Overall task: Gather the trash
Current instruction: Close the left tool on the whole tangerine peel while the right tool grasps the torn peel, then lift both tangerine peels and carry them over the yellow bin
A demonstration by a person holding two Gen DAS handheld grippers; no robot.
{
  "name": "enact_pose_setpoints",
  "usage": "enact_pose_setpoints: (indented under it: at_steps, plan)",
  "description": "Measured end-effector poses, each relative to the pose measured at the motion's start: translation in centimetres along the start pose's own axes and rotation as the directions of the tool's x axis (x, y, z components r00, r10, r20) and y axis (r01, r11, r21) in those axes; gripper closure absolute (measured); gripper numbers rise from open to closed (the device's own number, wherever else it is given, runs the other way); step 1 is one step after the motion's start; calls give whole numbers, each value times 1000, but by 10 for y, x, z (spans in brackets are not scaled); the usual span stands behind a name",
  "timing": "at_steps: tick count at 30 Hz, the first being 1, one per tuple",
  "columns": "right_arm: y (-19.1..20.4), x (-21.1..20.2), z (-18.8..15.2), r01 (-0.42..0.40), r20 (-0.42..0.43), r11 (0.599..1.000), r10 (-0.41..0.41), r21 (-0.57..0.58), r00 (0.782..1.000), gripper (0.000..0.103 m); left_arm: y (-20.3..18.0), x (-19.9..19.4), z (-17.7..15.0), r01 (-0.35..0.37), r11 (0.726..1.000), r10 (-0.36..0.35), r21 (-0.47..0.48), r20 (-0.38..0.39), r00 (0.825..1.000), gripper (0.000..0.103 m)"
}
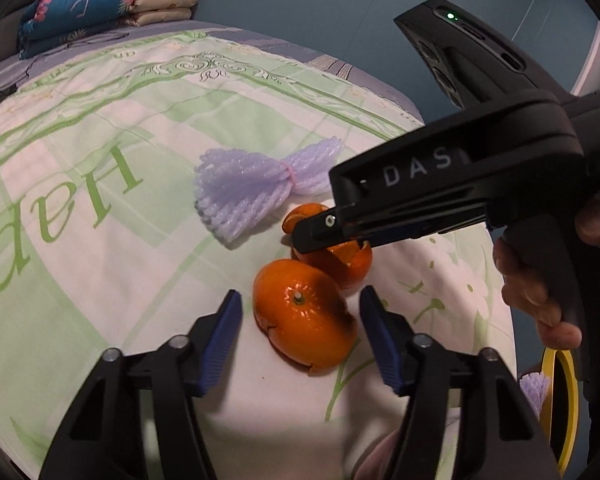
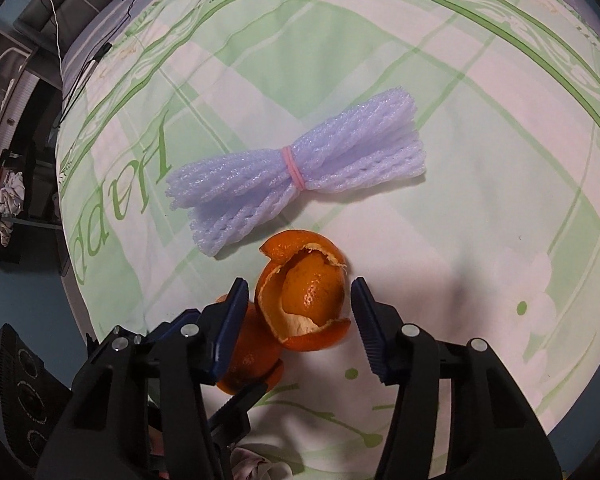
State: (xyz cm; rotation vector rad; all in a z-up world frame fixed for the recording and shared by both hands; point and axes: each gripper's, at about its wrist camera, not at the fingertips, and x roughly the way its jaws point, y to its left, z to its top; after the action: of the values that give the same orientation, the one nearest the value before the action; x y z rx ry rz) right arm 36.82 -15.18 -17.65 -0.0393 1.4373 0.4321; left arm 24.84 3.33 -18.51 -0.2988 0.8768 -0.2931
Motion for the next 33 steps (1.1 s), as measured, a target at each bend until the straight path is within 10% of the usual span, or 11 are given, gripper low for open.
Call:
enact_pose_setpoints:
  at_steps: [14, 33]
  plan:
    - [1, 0, 5, 24, 23, 1000, -24, 8, 999, 72, -5, 1, -5, 22, 1000, -22, 21, 8, 1000, 69]
    - [2, -50, -10, 9, 166, 1000, -12, 20, 986, 79, -10, -50, -11, 61, 996, -64, 58, 56, 996, 73]
